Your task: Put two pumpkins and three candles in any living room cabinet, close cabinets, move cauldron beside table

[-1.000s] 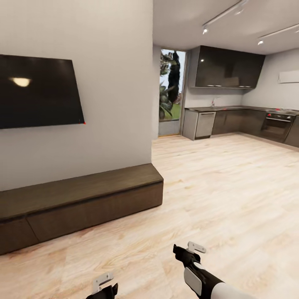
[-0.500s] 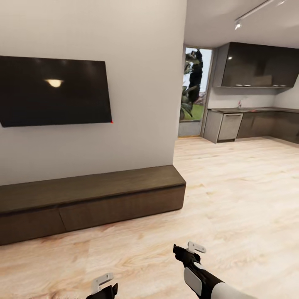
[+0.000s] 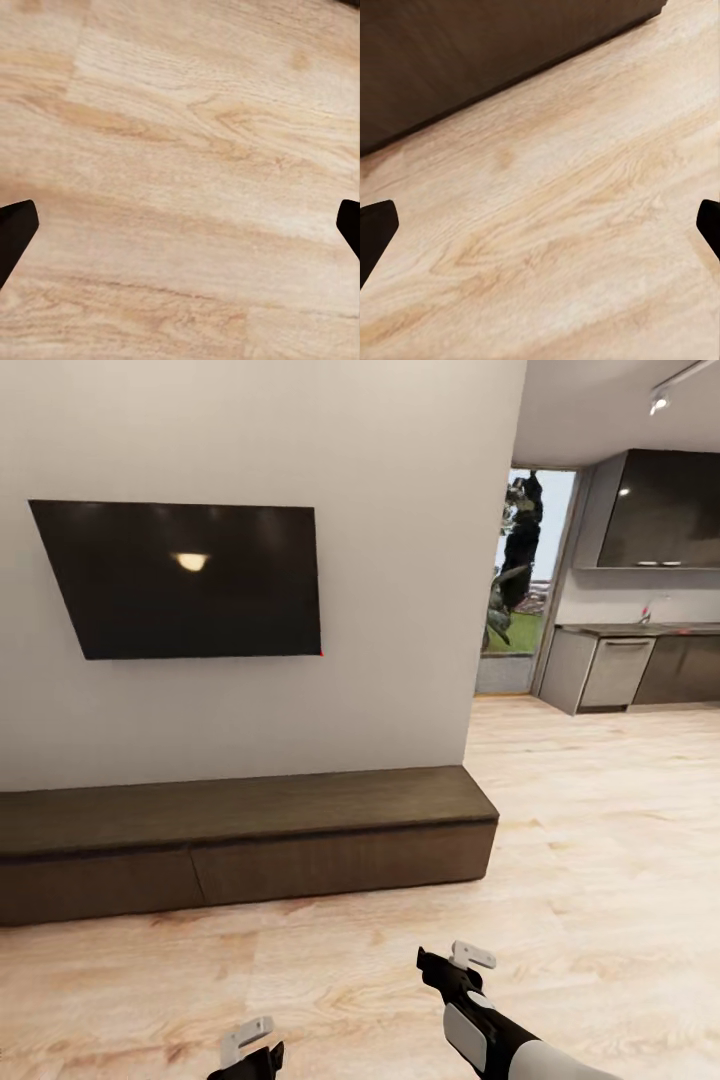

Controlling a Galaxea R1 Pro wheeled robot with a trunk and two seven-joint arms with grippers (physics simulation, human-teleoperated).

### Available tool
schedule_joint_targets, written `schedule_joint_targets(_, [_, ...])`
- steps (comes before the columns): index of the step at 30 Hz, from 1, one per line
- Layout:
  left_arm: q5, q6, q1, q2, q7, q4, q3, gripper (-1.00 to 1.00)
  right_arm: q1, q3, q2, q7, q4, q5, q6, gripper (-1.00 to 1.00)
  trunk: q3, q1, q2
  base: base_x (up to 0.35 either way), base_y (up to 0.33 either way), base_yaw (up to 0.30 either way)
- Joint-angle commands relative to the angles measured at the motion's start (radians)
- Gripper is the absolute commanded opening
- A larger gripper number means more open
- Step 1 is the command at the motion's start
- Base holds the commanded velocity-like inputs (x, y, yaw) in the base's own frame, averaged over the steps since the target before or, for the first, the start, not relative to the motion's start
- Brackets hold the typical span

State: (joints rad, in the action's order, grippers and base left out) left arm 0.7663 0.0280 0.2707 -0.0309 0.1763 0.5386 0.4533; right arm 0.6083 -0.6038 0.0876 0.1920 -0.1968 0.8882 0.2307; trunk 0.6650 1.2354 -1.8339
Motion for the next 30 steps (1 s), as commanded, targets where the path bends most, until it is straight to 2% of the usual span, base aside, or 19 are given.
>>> schedule_joint_targets(1, [0.009, 0.004, 0.001, -0.001, 0.008, 0.001, 0.008, 1.0, 0.001, -0.008, -0.001, 0.004, -0.001, 0.008, 0.004, 1.0, 0.001, 0.0, 0.0, 0.043, 0.021, 0.046])
schedule_joint_targets(6, [0.008, 0.005, 0.001, -0.001, 0.008, 0.001, 0.009, 1.0, 0.001, -0.007, -0.004, 0.003, -0.001, 0.008, 0.007, 1.0, 0.001, 0.0, 0.0, 0.021, 0.012, 0.017])
schedule_joint_targets(14, [0.007, 0.005, 0.001, -0.001, 0.009, 0.001, 0.009, 1.0, 0.001, -0.007, -0.008, 0.003, 0.001, 0.008, 0.006, 1.0, 0.001, 0.0, 0.0, 0.188, 0.045, 0.001])
schedule_joint_targets(25, [0.012, 0.004, 0.001, -0.003, 0.008, 0.012, 0.004, 1.0, 0.001, -0.006, -0.009, 0.003, -0.008, 0.008, 0.006, 1.0, 0.001, 0.0, 0.0, 0.013, 0.001, 0.0])
schedule_joint_targets(30, [0.019, 0.003, 0.001, -0.009, 0.006, 0.015, 0.001, 1.0, 0.001, -0.006, -0.006, 0.003, -0.007, 0.008, 0.007, 1.0, 0.017, 0.019, -0.035, 0.0, 0.0, 0.0])
